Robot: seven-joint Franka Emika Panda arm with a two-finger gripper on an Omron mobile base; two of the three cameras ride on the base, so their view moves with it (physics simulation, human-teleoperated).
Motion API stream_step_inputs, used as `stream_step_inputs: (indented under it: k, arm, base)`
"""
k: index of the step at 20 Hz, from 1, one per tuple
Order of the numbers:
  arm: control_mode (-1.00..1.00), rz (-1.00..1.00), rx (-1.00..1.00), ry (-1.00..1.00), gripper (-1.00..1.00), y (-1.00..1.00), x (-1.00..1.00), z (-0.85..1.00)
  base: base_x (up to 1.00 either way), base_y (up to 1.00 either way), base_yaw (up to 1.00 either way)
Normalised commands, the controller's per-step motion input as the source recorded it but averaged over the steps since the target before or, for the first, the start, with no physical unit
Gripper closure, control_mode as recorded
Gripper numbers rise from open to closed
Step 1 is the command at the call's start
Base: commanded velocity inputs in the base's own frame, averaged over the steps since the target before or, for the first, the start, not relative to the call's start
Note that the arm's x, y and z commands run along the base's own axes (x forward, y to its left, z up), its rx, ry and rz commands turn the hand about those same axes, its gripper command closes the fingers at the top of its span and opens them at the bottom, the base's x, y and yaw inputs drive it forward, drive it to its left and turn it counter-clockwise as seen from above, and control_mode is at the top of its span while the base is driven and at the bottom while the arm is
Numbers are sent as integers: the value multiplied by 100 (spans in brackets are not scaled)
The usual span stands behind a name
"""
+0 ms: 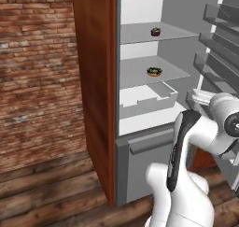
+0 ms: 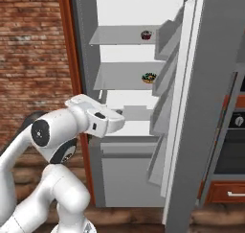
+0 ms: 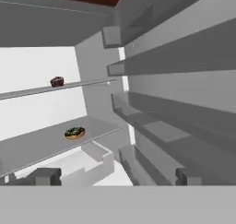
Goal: Take the cupcake and donut from the fridge and place them on the empty tray on the dining counter.
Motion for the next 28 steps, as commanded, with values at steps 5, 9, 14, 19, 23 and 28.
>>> stream_step_inputs:
  k: [5,9,14,19,23,28]
  arm:
    - [-100,-30,-1,9,-100,-92,100,-41]
    - [-100,-3,0,-3,-100,-100,72,-16]
    - [-100,0,1,-13,-100,-100,49,-1]
    - [-100,0,2,-12,-100,-100,46,-1]
    - [-100,0,1,-15,-100,-100,50,0]
    - [-100,0,5,-9,-100,-100,66,0]
  base:
    - [0,0,0]
    - [0,0,0]
    - [0,0,0]
    - [0,0,0]
    - [0,0,0]
    - [0,0,0]
